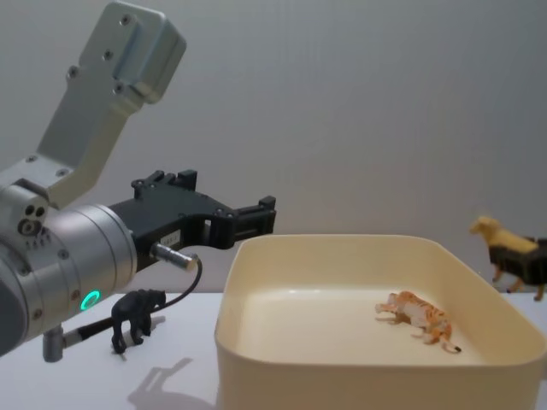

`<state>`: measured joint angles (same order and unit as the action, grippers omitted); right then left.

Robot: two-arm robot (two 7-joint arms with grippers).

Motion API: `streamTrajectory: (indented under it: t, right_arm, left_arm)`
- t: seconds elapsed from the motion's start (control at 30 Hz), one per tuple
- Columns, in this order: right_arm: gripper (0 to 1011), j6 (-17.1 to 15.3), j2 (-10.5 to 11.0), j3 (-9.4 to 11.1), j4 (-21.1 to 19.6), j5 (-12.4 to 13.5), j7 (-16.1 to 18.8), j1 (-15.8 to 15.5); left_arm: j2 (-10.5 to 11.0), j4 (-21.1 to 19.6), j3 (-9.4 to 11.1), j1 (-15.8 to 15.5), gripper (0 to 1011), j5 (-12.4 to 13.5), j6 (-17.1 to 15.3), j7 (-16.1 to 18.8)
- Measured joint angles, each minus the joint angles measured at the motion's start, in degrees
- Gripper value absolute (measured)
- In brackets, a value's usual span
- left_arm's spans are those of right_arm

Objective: Pick up the toy alternately with two hands and place it into the central storage box.

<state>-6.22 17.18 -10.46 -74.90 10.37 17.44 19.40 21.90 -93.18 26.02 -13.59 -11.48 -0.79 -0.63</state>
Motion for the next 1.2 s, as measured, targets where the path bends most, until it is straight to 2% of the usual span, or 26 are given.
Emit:
streamTrajectory:
  t: [0.3, 0.6, 0.83, 1.0, 1.13, 1.2]
  right_arm:
    - [357, 0.96, 0.58, 0.44, -5.17, 1.21, 2.92, -0.2]
    - [357, 0.76, -0.09, -0.07, -5.82, 1.65, 6.3, 1.55]
    - [357, -0.27, -1.44, -1.31, -2.99, 1.57, 10.19, 3.93]
    - [357, -0.25, -3.3, -2.83, 1.45, 1.02, 13.73, 6.84]
    - [437, 0.44, -5.24, -4.23, 6.47, 0.56, 16.34, 9.87]
    - [516, 0.69, -5.81, -4.65, 7.96, 0.41, 17.11, 10.81]
  left_arm:
    - [0.0, 0.0, 0.0, 0.0, 1002, 0.0, 0.0, 0.0]
    - [0.0, 0.0, 0.0, 0.0, 1001, 0.0, 0.0, 0.0]
    - [0.0, 0.0, 0.0, 0.0, 1002, 0.0, 0.0, 0.0]
    - [0.0, 0.0, 0.0, 0.0, 1001, 0.0, 0.0, 0.0]
    - [0.0, 0.0, 0.0, 0.0, 1001, 0.0, 0.0, 0.0]
    - [0.0, 0.0, 0.0, 0.0, 1001, 0.0, 0.0, 0.0]
